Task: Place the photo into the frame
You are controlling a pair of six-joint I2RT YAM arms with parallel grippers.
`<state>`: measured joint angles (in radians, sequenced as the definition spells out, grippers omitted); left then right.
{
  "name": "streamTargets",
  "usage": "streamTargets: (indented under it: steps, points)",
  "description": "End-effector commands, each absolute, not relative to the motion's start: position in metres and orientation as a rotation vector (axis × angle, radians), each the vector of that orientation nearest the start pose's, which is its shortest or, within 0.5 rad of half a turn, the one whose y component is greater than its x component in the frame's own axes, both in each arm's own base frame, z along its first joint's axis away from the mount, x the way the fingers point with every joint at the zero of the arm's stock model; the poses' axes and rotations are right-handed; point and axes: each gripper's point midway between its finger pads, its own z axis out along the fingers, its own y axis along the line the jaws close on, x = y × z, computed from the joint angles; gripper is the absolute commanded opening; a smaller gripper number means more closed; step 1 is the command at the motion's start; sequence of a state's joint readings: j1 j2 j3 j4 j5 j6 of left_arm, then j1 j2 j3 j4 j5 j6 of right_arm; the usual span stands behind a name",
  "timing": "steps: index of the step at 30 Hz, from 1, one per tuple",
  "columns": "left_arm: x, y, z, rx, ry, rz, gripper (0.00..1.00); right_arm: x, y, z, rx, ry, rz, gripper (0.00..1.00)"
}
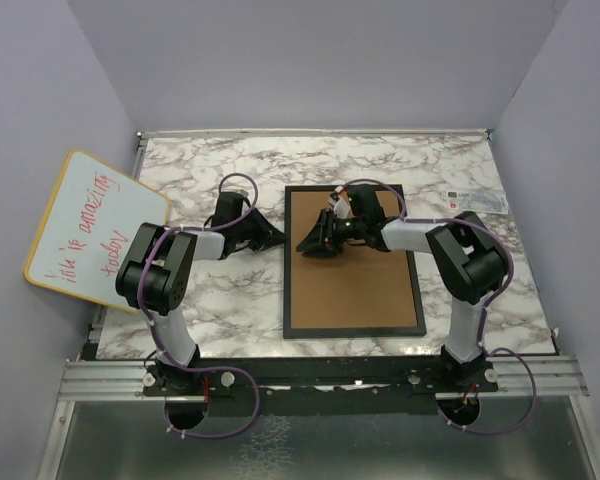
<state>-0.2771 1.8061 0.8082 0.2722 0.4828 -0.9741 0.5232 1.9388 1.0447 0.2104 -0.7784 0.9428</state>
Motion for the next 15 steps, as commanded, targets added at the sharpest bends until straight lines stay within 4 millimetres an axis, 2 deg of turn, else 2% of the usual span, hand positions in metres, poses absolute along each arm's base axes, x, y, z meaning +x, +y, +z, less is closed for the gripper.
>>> streamTargets:
  steps: [1, 10, 13, 15]
  points:
    - [0.313, -0.213, -0.013, -0.699, 2.653, -1.035, 0.0, 0.299, 0.358, 0.092, 0.012, 2.494, 1.633, 0.35]
    - [0.308, -0.212, -0.021, -0.647, 2.697, -1.012, 0.0, 0.296, 0.381, 0.089, 0.0, 2.479, 1.684, 0.3]
    - [0.309, -0.21, -0.022, -0.631, 2.704, -0.997, 0.0, 0.3, 0.384, 0.085, 0.009, 2.485, 1.661, 0.25]
    - [0.309, -0.209, -0.022, -0.626, 2.708, -0.984, 0.0, 0.303, 0.384, 0.079, 0.026, 2.493, 1.645, 0.17]
